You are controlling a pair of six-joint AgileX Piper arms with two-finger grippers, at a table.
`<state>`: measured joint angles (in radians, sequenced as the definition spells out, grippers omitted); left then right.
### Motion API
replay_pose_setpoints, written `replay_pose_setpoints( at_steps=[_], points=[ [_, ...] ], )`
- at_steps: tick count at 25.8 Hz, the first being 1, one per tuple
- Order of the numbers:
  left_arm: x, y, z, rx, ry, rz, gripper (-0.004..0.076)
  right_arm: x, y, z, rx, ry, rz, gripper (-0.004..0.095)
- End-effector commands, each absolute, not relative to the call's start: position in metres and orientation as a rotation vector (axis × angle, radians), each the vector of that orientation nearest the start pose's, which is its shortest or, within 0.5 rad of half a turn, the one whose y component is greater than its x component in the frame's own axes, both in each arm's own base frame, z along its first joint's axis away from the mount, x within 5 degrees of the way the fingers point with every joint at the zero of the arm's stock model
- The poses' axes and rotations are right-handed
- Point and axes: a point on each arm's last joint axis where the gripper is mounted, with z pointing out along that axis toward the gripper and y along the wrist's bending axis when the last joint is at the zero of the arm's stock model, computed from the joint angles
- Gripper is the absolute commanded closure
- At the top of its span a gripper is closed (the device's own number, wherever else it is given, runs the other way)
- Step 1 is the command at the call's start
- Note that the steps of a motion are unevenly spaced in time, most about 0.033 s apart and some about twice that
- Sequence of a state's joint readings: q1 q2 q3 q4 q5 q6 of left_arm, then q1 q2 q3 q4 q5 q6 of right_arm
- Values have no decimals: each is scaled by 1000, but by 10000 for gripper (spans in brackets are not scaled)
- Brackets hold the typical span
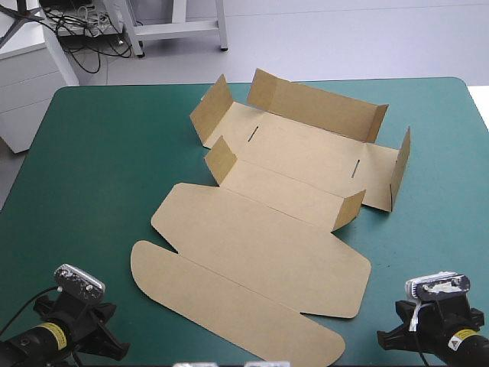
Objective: Fold the box
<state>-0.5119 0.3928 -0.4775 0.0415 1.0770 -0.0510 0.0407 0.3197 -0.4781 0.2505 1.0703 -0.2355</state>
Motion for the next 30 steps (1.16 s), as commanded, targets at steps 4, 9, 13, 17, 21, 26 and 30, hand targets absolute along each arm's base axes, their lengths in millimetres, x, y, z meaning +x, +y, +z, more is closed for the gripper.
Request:
replay_pose_setpoints(
  at_steps=[4,9,13,17,21,26,30],
  points=[
    [52,-25,269,559,2362,-203,734,45,24,276,-326,2284,244,736],
    [52,-25,269,559,2362,-203,734,45,25,276,-331,2284,248,418],
    [52,-25,269,559,2362,-203,734,45,24,276,-324,2286,246,254],
    [52,-25,269,559,2362,-203,734,45,25,276,-286,2290,264,238],
    [52,-25,269,559,2362,-203,734,44,25,283,-46,2303,382,238],
    [52,-25,269,559,2362,-203,734,49,26,295,15,2300,412,238],
    [52,-25,269,559,2362,-203,734,69,29,319,77,2309,483,238]
  ],
)
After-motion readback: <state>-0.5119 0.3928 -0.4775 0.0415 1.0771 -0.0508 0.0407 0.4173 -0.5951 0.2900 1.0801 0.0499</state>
